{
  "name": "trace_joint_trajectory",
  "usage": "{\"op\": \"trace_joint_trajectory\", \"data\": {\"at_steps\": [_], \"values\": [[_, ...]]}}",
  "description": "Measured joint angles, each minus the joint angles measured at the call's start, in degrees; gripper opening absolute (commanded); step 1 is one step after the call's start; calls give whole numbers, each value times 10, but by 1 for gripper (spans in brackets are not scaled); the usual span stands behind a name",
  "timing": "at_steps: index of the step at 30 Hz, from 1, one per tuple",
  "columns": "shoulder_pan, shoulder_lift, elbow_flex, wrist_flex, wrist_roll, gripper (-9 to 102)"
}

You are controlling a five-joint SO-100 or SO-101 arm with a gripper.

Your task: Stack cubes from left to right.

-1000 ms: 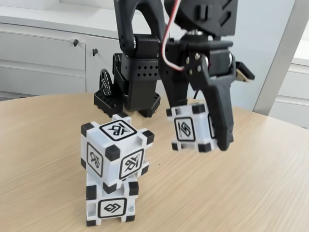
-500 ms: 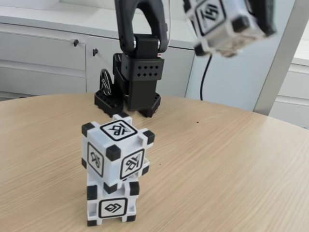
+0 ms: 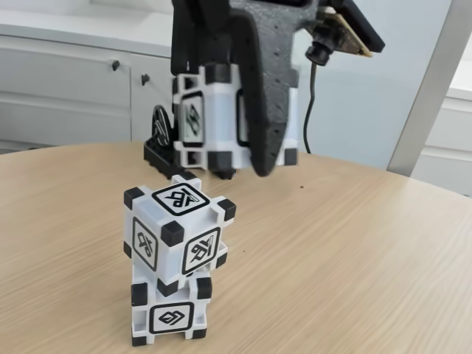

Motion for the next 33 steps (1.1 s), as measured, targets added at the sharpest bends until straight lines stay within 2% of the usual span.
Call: {"op": "trace_joint_trajectory", "data": {"at_steps": [13,26,33], "values": [[18,0,0,0,15,16],[75,0,0,0,41,16],[75,0,71,0,42,16]]}}
